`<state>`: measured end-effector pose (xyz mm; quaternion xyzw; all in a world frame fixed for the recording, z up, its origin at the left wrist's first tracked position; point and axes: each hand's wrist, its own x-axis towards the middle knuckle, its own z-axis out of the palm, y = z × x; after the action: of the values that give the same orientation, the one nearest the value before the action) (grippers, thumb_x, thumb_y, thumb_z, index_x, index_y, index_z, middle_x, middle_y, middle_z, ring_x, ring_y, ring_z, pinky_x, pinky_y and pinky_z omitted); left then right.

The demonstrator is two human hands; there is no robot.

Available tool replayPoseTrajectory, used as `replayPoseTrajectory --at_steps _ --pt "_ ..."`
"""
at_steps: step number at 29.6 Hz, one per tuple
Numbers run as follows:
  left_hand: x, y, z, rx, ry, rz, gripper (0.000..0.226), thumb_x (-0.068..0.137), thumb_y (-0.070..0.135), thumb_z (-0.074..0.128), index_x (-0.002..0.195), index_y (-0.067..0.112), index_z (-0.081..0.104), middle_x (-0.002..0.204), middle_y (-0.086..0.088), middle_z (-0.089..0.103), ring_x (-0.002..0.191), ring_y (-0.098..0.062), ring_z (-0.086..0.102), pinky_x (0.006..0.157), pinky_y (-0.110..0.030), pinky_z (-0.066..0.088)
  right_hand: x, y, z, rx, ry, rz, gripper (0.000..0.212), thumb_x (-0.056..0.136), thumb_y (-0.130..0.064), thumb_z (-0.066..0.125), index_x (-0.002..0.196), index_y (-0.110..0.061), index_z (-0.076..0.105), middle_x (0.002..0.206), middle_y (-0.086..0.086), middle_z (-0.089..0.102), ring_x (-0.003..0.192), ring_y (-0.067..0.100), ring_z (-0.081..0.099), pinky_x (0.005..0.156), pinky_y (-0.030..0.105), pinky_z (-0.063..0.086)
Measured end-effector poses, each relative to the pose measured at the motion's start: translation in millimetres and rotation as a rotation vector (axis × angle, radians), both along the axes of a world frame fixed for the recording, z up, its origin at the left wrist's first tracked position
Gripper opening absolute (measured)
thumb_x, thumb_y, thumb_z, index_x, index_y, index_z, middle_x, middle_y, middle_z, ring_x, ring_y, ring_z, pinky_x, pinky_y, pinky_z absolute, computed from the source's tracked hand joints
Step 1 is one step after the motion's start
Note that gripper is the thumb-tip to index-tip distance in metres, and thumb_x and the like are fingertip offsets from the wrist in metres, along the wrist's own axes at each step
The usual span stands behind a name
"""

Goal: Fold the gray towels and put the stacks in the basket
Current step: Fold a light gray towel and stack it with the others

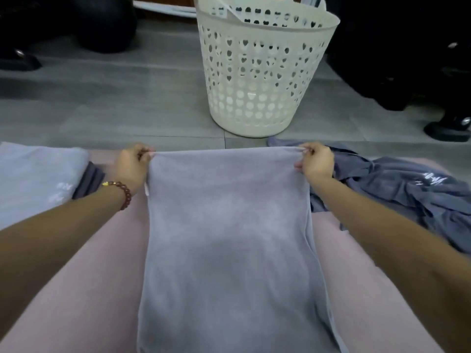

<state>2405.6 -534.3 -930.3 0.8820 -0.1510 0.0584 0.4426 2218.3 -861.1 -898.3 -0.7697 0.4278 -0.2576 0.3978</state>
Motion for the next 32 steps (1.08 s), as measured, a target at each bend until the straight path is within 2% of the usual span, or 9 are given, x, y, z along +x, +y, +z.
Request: replayPoseTrajectory --at_steps 4,7,11,13,16,20,24,27,32 --pt "43 -16 -36 -0.018 0.074 0.045 0.016 0.089 0.003 0.057 0.099 -0.005 0.065 0.1 -0.025 0.067 0.087 -0.026 0.059 0.08 -0.028 0.041 51 -25 -38 -0.035 0.131 0.084 0.032 0.093 -0.002 0.037 0.105 -0.007 0.067 0.077 0.013 0.065 0.07 0.031 0.065 0.078 0.044 0.056" --pt "65 -21 -59 0.0 0.106 0.046 0.012 0.088 0.003 0.058 0.095 -0.002 0.066 0.096 -0.023 0.067 0.081 -0.023 0.055 0.077 -0.027 0.045 76 -36 -72 -0.105 0.237 0.138 0.032 0.09 -0.005 0.042 0.107 -0.01 0.069 0.102 0.018 0.069 0.098 0.036 0.062 0.086 0.039 0.051" --pt "81 -29 -89 0.078 0.095 0.015 0.009 0.087 0.001 0.058 0.09 0.004 0.066 0.084 -0.011 0.062 0.072 -0.02 0.055 0.059 0.0 0.036 94 -54 -110 -0.065 0.301 0.107 0.033 0.09 -0.006 0.044 0.116 -0.012 0.064 0.121 0.018 0.062 0.114 0.035 0.055 0.095 0.039 0.045" --pt "84 -32 -102 0.087 0.107 -0.004 0.011 0.086 -0.001 0.057 0.086 0.007 0.065 0.084 -0.012 0.062 0.079 -0.025 0.057 0.067 -0.011 0.043 95 -56 -122 -0.091 0.324 0.102 0.031 0.091 -0.007 0.044 0.115 -0.012 0.063 0.119 0.019 0.062 0.111 0.035 0.056 0.091 0.038 0.044" --pt "81 -36 -113 0.375 -0.195 -0.027 0.028 0.076 0.002 0.047 0.092 0.01 0.068 0.096 -0.017 0.062 0.096 -0.036 0.054 0.083 -0.038 0.035 93 -42 -130 -0.302 0.367 0.137 0.031 0.09 -0.004 0.042 0.118 -0.013 0.053 0.127 0.015 0.051 0.103 0.037 0.056 0.083 0.04 0.044" --pt "49 -62 -99 0.544 -0.495 -0.433 0.039 0.082 0.017 0.038 0.111 0.017 0.064 0.121 -0.01 0.06 0.113 -0.029 0.052 0.092 -0.037 0.028 92 -6 -135 -0.67 0.272 0.447 0.039 0.086 -0.018 0.052 0.124 -0.012 0.053 0.137 0.014 0.044 0.116 0.037 0.049 0.095 0.042 0.036" --pt "29 -72 -115 0.775 -0.346 -0.689 0.064 0.092 0.057 0.013 0.143 0.027 0.038 0.153 0.002 0.029 0.141 -0.018 0.026 0.111 -0.043 0.016 82 15 -149 -0.748 0.459 1.003 0.072 0.087 -0.065 0.009 0.147 -0.031 0.027 0.155 -0.002 0.025 0.143 0.024 0.02 0.114 0.036 0.012" --pt "41 -52 -128 0.833 -0.269 -0.522 0.075 0.089 0.063 -0.005 0.149 0.027 0.024 0.156 0.002 0.023 0.143 -0.024 0.023 0.111 -0.047 0.017 72 -9 -154 -0.72 0.59 0.902 0.082 0.079 -0.075 -0.01 0.149 -0.037 0.009 0.159 -0.007 0.009 0.146 0.02 0.008 0.116 0.034 0.002" --pt "47 -36 -126 0.88 -0.016 -0.199 0.066 0.091 0.053 0.009 0.15 0.023 0.014 0.158 -0.002 0.014 0.143 -0.029 0.014 0.112 -0.048 0.014 67 -30 -144 -0.527 0.868 0.614 0.068 0.096 -0.058 0.014 0.151 -0.022 -0.003 0.159 0.002 -0.006 0.146 0.02 -0.005 0.119 0.036 -0.002"
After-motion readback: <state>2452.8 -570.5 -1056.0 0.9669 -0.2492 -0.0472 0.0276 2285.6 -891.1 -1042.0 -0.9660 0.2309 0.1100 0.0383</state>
